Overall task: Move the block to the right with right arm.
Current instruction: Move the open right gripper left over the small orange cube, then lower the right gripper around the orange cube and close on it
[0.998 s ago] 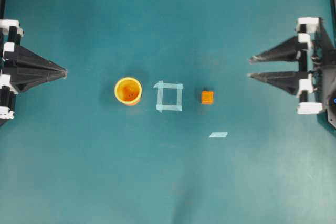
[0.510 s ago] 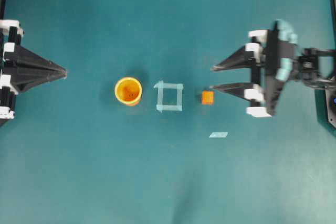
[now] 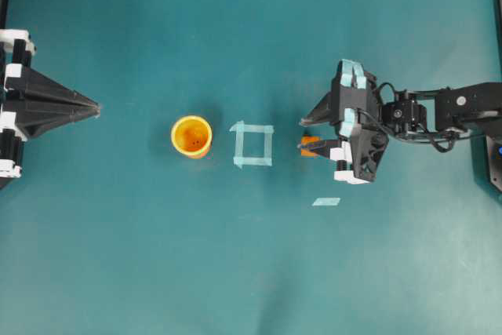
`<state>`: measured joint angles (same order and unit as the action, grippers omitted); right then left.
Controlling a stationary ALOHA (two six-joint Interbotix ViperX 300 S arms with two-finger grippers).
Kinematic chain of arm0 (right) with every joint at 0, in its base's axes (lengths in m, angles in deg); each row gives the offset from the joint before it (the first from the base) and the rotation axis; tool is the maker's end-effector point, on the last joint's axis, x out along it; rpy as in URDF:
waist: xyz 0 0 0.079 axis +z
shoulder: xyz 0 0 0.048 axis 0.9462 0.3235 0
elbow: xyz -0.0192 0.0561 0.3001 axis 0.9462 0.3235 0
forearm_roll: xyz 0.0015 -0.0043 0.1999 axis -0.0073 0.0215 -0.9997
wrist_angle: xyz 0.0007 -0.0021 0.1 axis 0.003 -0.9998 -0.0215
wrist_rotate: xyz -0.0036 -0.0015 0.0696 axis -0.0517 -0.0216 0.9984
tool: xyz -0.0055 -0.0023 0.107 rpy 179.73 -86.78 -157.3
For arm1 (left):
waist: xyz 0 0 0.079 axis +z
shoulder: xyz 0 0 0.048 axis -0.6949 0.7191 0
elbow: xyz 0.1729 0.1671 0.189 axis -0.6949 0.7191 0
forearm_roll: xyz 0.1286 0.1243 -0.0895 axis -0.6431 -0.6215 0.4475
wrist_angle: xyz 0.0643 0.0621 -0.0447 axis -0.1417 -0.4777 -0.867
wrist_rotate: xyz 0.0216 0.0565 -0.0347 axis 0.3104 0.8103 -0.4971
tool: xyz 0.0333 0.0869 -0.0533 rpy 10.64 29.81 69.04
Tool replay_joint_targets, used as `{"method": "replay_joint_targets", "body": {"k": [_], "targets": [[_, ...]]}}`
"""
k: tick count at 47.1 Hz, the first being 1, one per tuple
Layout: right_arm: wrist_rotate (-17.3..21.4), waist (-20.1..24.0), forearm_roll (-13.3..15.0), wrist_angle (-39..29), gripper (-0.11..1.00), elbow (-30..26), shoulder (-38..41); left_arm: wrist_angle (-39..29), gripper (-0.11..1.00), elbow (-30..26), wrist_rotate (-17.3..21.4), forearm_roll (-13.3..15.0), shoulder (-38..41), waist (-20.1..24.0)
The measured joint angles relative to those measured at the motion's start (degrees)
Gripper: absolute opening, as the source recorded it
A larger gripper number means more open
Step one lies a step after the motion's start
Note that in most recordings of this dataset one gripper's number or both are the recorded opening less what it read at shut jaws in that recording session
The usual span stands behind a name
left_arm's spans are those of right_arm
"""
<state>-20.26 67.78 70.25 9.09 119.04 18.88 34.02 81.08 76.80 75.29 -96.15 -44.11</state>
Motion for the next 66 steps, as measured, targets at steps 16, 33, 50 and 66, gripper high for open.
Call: {"method": "replay_joint_targets", "body": {"k": [16,33,50,66], "targets": [[4.31,1.05,-0.09,3.08,0.55,1.58,2.90,-0.35,0.00,0.00,0.00,0.09,0.00,0.09],[5.45,1.67,-0.09,3.69,0.55,1.49,6.24,-0.97,0.00,0.00,0.00,0.00,0.00,0.09],[5.54,1.58,0.00,4.13,0.55,1.23,7.12,-1.14,0.00,0.00,0.00,0.09,-0.09,0.09],[5.27,1.58,0.00,4.57,0.55,1.76,7.12,-1.41,0.00,0.00,0.00,0.00,-0.09,0.09]]}}
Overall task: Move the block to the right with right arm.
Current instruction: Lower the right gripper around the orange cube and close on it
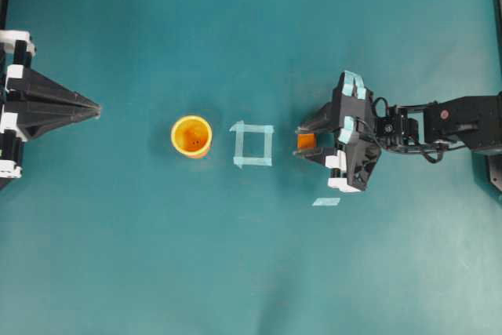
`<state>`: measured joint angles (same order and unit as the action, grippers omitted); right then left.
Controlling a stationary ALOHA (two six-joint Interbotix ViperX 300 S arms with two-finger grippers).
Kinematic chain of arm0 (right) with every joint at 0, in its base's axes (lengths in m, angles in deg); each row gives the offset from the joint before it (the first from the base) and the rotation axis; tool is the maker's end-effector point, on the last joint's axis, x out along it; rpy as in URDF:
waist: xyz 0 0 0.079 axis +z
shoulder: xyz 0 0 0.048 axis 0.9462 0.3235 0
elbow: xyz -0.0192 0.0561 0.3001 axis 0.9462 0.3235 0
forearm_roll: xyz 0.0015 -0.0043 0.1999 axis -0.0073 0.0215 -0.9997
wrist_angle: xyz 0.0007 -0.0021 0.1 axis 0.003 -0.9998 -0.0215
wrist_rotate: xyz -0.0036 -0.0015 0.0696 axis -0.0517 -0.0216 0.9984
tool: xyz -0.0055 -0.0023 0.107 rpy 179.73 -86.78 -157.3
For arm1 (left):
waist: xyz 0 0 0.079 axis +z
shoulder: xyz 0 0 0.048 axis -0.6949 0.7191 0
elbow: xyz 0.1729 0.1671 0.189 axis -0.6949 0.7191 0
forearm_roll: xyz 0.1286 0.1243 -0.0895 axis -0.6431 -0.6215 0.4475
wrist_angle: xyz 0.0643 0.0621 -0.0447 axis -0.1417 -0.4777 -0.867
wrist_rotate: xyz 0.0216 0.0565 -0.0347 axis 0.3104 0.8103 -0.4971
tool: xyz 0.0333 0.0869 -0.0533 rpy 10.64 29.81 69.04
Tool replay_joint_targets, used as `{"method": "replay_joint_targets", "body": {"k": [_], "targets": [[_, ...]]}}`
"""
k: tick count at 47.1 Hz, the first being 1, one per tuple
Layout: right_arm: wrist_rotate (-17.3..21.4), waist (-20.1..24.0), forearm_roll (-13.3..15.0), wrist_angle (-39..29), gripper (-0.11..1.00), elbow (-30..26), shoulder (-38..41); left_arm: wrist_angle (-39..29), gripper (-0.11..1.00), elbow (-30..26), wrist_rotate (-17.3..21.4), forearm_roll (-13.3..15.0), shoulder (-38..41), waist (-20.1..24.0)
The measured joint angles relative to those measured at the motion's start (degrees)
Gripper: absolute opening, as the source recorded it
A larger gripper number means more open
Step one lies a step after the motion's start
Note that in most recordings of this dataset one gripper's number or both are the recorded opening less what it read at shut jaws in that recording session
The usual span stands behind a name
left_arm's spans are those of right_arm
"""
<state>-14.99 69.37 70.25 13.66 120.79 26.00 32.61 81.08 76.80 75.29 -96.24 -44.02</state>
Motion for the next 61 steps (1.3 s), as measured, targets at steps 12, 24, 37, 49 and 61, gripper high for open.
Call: {"method": "replay_joint_targets", "body": {"k": [12,24,37,49,61], "targets": [[-0.79,0.09,0.35,2.64,0.55,0.00,0.18,-0.35,0.00,0.00,-0.26,0.00,0.00,-0.09],[-3.34,0.09,0.53,3.08,0.55,-0.53,0.18,-0.79,0.00,0.00,-1.32,0.09,0.09,0.00],[-6.50,0.09,0.62,2.90,0.57,-2.46,0.18,-1.41,0.00,0.00,-2.11,0.00,0.09,-0.09],[-7.56,0.18,0.70,1.93,0.59,-3.87,-0.35,-1.49,0.00,0.00,-2.20,0.00,0.18,0.00],[-7.91,0.09,0.70,-2.90,0.59,-2.46,-2.20,-1.49,0.00,0.00,-2.11,0.00,0.26,0.00]]}}
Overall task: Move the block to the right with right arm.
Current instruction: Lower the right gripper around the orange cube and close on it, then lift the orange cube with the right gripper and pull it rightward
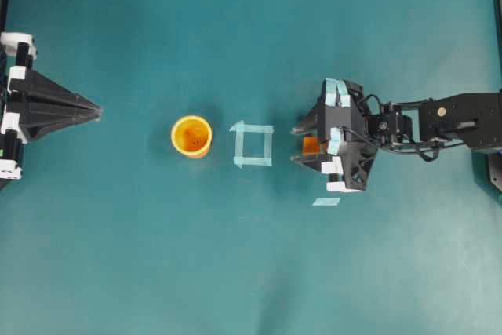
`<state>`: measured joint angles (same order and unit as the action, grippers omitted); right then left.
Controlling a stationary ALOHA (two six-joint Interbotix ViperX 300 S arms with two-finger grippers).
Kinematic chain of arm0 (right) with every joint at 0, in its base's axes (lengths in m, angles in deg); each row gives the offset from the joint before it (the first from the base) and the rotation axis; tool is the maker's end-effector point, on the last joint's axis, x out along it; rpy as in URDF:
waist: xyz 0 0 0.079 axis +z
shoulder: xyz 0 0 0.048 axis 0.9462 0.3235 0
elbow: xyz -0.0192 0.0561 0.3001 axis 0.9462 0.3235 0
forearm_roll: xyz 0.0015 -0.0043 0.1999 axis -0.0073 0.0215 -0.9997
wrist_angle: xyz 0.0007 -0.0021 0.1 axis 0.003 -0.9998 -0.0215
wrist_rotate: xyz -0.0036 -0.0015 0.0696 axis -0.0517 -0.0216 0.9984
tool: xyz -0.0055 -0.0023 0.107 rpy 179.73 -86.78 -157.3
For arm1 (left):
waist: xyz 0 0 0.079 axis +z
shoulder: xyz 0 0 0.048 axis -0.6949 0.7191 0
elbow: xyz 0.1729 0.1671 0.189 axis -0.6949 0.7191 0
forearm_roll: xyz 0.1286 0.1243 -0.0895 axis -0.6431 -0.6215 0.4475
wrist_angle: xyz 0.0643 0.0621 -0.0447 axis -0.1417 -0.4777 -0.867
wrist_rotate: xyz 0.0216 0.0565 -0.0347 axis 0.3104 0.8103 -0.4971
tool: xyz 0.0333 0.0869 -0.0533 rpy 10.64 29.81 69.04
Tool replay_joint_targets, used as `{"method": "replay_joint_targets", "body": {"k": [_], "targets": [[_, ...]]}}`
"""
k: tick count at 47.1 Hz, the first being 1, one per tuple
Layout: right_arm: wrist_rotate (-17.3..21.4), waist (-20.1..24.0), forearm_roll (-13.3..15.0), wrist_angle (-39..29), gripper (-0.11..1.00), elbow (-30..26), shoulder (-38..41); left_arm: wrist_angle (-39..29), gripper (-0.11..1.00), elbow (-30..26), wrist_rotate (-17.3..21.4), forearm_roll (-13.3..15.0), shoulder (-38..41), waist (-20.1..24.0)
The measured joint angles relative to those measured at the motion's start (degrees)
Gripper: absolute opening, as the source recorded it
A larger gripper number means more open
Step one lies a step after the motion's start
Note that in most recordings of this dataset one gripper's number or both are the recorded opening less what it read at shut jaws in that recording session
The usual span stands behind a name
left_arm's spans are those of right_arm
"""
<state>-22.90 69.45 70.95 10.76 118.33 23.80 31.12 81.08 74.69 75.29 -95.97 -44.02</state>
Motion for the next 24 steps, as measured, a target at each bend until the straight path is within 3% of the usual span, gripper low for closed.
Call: {"method": "replay_joint_targets", "body": {"k": [24], "targets": [[-0.09,-2.29,0.00,-3.78,0.59,2.02,-1.05,0.00,0.00,0.00,-0.09,0.09,0.35,0.00]]}}
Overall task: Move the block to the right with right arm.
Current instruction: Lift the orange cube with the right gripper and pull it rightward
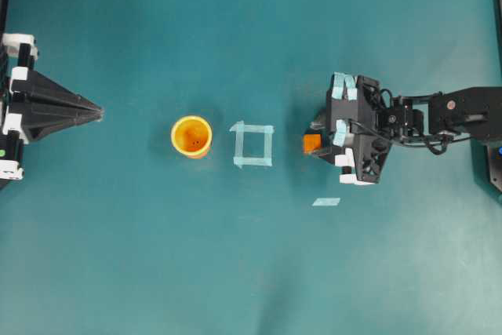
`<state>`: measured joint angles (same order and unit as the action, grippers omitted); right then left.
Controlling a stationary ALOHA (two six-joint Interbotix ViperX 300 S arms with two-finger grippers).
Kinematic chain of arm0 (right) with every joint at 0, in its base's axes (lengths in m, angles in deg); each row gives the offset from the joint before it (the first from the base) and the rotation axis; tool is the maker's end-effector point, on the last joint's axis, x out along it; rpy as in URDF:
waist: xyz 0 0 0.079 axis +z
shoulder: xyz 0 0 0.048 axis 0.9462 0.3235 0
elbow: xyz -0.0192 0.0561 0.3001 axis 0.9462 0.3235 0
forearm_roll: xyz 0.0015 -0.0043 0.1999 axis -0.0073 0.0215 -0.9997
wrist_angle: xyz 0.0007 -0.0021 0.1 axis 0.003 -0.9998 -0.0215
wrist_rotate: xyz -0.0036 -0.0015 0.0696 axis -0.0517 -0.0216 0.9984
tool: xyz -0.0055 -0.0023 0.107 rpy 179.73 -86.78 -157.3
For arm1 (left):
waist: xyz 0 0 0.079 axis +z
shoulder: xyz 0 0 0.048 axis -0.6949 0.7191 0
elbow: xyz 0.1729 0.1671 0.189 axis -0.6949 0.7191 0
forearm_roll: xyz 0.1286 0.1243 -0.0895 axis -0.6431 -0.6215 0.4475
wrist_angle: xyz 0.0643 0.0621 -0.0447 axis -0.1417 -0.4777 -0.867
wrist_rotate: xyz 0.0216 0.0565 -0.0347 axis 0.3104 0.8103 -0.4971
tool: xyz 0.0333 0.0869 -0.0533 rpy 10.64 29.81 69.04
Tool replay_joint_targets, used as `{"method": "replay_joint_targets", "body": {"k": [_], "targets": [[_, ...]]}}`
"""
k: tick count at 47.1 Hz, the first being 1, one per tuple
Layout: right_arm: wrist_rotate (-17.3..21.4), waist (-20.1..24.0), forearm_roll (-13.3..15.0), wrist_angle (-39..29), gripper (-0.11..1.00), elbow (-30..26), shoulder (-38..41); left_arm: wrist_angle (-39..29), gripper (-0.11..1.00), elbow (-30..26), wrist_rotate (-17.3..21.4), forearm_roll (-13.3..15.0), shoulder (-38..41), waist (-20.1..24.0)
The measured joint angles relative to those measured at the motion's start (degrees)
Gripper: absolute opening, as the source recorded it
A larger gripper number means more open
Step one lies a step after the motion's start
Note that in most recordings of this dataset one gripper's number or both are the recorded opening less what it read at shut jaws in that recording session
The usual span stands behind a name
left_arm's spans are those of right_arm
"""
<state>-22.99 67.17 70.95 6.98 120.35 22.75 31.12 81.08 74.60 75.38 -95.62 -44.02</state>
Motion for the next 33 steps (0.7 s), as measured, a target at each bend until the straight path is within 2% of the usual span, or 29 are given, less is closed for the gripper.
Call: {"method": "replay_joint_targets", "body": {"k": [19,33], "targets": [[0.88,-0.09,-0.09,-0.09,0.57,-0.09,0.09,0.00,0.00,-0.09,0.00,-0.09,0.00,0.00],[2.29,0.18,-0.09,-1.58,0.42,-0.79,0.00,0.00,0.00,0.00,0.00,-0.09,0.00,0.00]]}}
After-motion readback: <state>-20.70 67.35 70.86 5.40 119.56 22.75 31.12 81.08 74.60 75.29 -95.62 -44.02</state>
